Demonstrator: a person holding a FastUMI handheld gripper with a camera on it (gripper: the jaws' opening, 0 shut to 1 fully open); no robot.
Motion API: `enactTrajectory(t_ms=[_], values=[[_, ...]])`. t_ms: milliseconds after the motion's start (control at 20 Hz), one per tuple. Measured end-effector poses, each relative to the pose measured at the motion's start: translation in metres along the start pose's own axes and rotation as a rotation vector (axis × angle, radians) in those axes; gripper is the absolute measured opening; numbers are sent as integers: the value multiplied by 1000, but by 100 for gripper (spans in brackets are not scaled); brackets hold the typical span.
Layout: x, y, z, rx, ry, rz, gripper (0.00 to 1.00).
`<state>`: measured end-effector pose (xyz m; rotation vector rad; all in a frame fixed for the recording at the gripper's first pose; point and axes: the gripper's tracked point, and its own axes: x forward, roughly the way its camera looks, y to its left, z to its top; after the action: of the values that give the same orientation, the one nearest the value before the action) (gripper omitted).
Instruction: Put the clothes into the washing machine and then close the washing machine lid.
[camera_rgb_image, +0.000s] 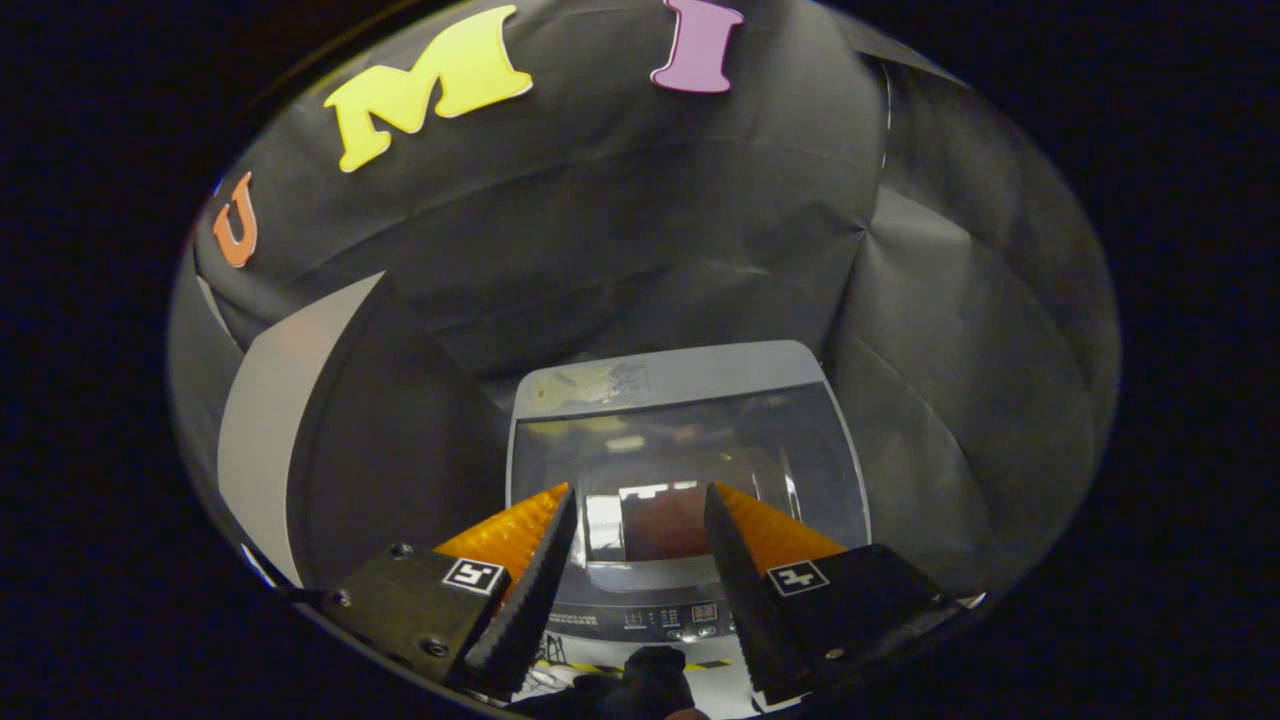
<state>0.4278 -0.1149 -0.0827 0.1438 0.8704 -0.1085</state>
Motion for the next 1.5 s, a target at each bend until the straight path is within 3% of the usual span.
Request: enactTrajectory(t_ms=[300,600,1000,1350,1500], values=[[-62,11,-13,-136,-179,19,80],[-159,31,-62,-113,-322,49,80],[-303,45,-180,-47,-500,29,79],[-422,51,-254,-120,-761,-1,81],[-457,47,-286,-162,-807,-33,83]])
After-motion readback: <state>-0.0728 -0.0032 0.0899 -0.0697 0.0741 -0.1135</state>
